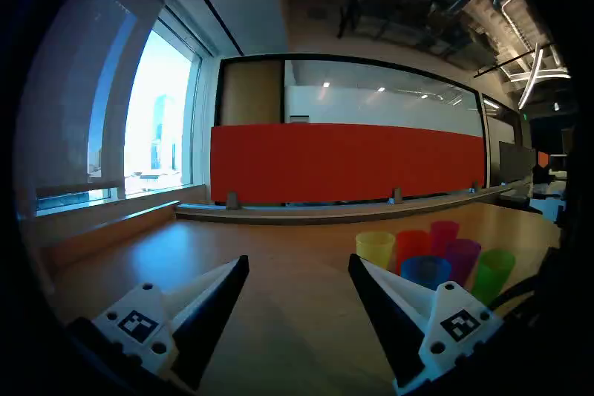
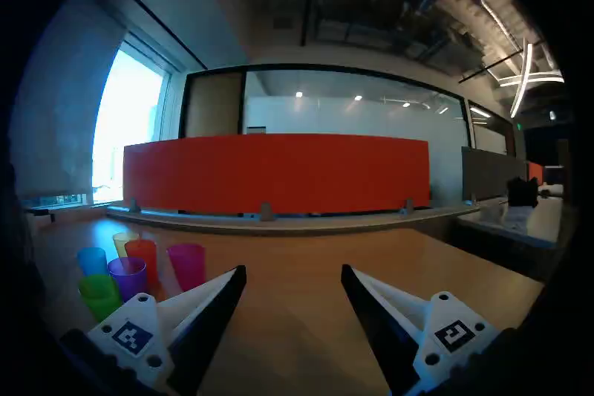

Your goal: Pour water

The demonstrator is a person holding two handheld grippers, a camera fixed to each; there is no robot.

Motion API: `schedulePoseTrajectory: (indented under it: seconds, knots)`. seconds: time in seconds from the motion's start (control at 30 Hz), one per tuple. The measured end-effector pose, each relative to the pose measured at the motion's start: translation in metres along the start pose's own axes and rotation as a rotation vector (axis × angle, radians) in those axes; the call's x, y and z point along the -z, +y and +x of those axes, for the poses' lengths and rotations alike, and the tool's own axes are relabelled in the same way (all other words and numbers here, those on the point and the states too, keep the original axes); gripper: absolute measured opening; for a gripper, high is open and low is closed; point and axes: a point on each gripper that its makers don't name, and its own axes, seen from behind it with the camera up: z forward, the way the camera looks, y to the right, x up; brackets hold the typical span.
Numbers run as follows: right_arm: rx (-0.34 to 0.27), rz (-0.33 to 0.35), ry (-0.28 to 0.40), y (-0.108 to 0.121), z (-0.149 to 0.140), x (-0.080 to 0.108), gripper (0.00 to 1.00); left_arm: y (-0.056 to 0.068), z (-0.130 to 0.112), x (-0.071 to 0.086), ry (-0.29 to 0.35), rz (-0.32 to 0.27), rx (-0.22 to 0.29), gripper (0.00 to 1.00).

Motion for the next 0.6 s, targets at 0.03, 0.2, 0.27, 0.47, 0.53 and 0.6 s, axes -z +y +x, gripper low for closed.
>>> schedulePoseTrajectory:
  seconds: [0.03,0.2,0.27,0.47,0.53,0.6]
  knots:
    - [0.0,0.001,0.0,-0.0003,0.0001,0.0002,0.99,0.0,0.0,0.0,0.0,0.0,0.0,1.0]
    - [0.001,-0.002,-0.001,0.0002,0.0005,0.0003,0.99,0.0001,0.0,0.0002,0.0,0.0,0.0,1.0]
    - [0.001,-0.002,-0.001,0.0,0.0001,0.0003,0.99,0.0,0.0,0.0003,0.0,0.0,0.0,1.0]
    - [0.001,-0.002,-0.002,0.0,-0.0009,-0.0001,0.99,-0.0002,0.0003,0.0005,0.0,0.0,0.0,1.0]
    - [0.001,-0.001,-0.003,0.0001,-0.0013,0.0,0.99,-0.0006,0.0002,0.0007,0.0,0.0,0.0,1.0]
    - [0.0,-0.002,-0.004,0.0002,-0.0017,0.0002,0.99,-0.0011,0.0001,0.0011,0.0,0.0,0.0,1.0]
